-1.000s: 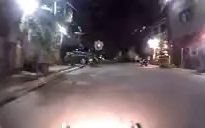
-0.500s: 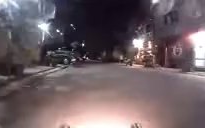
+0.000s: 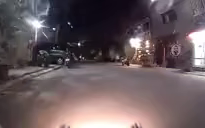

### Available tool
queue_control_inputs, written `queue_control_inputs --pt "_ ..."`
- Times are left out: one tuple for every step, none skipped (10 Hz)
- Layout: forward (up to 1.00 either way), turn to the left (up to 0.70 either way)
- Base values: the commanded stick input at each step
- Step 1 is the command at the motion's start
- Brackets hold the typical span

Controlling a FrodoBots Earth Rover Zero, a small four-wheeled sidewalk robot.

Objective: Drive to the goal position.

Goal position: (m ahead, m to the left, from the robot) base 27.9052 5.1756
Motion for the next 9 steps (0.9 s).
queue_control_inputs --pt "0.85 0.0" --pt "0.85 0.0" --pt "0.85 0.0" --pt "0.85 0.0" --pt "0.85 0.0" --pt "0.85 0.0" --pt "0.85 0.0" --pt "0.85 0.0" --pt "0.85 0.0"
